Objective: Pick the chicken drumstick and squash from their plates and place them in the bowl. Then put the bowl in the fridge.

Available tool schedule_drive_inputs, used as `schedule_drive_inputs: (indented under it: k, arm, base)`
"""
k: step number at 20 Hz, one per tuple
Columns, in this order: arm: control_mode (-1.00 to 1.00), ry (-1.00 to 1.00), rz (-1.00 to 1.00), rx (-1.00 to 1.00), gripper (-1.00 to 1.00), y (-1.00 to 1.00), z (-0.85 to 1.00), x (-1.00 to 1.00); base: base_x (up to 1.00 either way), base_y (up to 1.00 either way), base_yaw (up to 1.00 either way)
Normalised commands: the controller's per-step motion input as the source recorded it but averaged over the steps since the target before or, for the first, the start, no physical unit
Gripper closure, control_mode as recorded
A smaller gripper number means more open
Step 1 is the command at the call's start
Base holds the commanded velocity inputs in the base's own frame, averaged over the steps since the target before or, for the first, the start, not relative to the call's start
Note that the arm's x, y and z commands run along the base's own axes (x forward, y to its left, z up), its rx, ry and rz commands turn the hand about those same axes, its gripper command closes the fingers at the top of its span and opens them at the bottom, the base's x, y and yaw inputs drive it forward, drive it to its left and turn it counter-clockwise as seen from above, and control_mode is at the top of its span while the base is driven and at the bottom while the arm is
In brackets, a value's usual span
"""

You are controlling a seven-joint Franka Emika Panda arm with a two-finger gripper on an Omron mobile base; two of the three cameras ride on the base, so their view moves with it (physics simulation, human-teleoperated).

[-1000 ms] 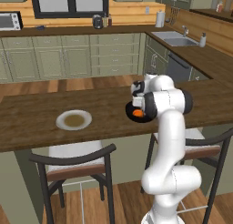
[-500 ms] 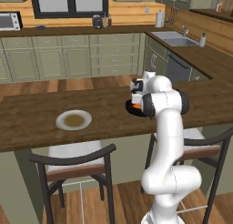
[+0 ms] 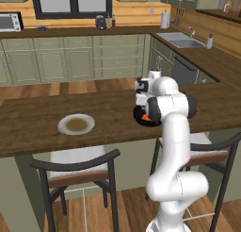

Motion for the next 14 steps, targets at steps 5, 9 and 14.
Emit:
schedule_drive_inputs:
  k: [5, 9, 14]
  arm:
    - [-1.0, -0.14, -0.05, 0.0, -1.0, 0.0, 0.31, -0.67]
    - [-1.0, -0.18, -0.1, 0.0, -1.0, -0.01, 0.5, -0.84]
    - [-1.0, -0.09, -0.3, 0.0, -1.0, -0.31, 0.29, -0.97]
  base:
    - [0.0, 0.0, 0.0]
    - [0.0, 0.0, 0.0]
    - [0.0, 0.0, 0.0]
